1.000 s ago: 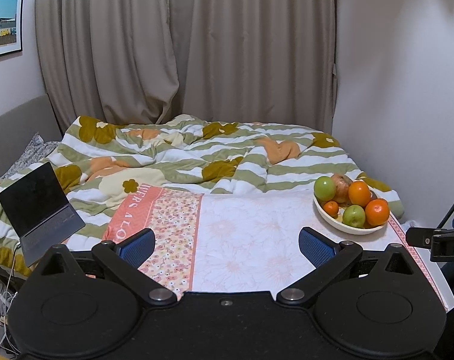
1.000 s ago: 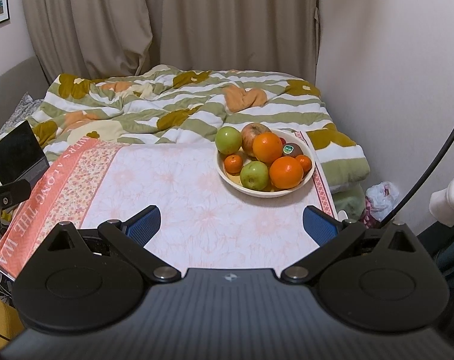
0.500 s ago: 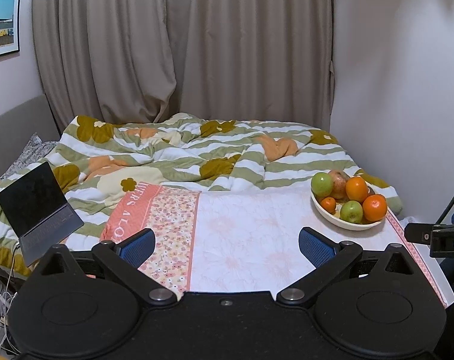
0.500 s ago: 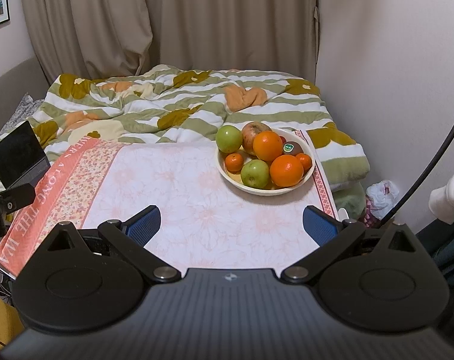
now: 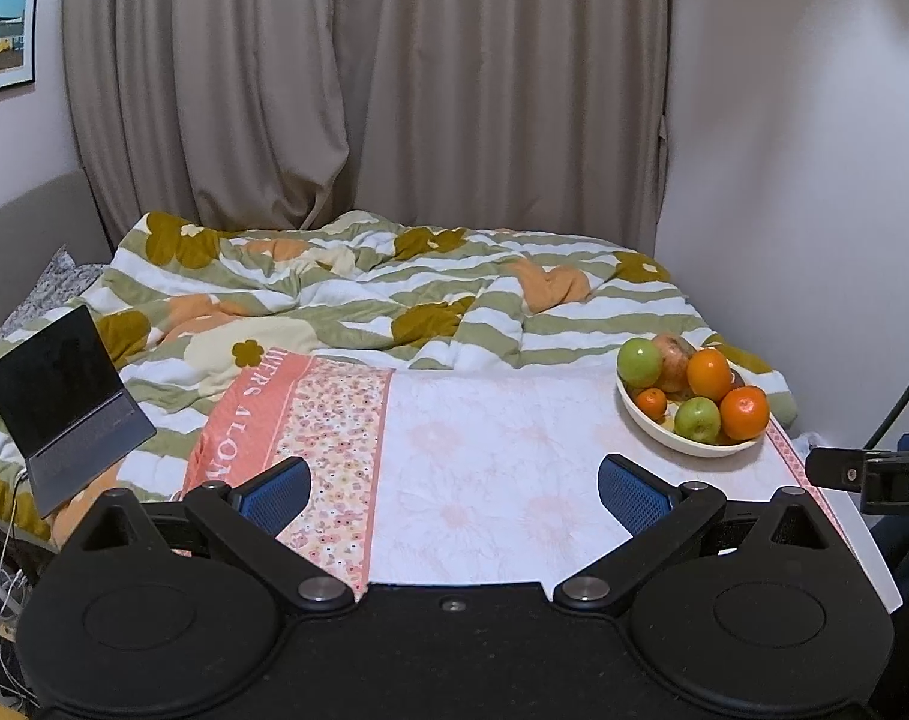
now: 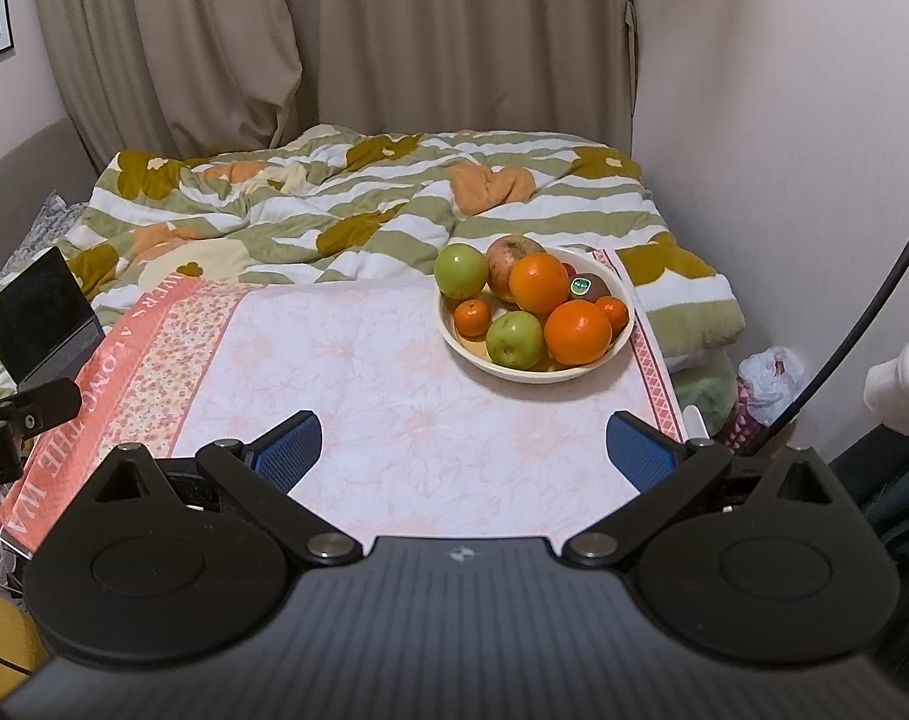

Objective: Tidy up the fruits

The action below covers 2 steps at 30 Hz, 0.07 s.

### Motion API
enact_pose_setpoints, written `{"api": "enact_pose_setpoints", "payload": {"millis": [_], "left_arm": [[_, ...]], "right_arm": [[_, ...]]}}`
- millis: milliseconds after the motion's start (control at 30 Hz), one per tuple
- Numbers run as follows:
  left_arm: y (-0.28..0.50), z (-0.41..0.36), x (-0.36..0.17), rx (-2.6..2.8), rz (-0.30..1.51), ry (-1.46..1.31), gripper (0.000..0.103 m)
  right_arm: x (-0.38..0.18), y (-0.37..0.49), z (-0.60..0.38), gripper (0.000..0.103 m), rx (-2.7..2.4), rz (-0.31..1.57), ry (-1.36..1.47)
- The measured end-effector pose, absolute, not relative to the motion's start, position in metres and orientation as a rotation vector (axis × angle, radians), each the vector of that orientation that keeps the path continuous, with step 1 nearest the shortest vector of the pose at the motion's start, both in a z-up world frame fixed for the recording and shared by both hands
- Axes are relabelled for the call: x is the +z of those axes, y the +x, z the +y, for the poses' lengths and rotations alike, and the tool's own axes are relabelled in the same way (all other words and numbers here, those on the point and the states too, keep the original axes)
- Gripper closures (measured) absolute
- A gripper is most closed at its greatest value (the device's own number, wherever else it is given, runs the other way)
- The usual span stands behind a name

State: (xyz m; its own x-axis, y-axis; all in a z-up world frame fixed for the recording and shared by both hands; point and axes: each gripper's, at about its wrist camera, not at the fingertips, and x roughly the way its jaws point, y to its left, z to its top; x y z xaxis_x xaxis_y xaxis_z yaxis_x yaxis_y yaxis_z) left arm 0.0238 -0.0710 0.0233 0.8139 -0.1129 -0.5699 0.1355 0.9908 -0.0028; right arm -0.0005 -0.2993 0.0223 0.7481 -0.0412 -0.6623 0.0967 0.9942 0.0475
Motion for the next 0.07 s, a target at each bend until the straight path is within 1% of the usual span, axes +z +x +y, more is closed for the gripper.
{"api": "enact_pose_setpoints", "payload": {"millis": [67], "left_arm": [[0.0240,-0.0724,0.0227,-0.131,0.599,0.055,0.000]], "right_arm": [[0.0203,-0.0005,-0.2981,0.000,-0.077,0.729,0.085]]}}
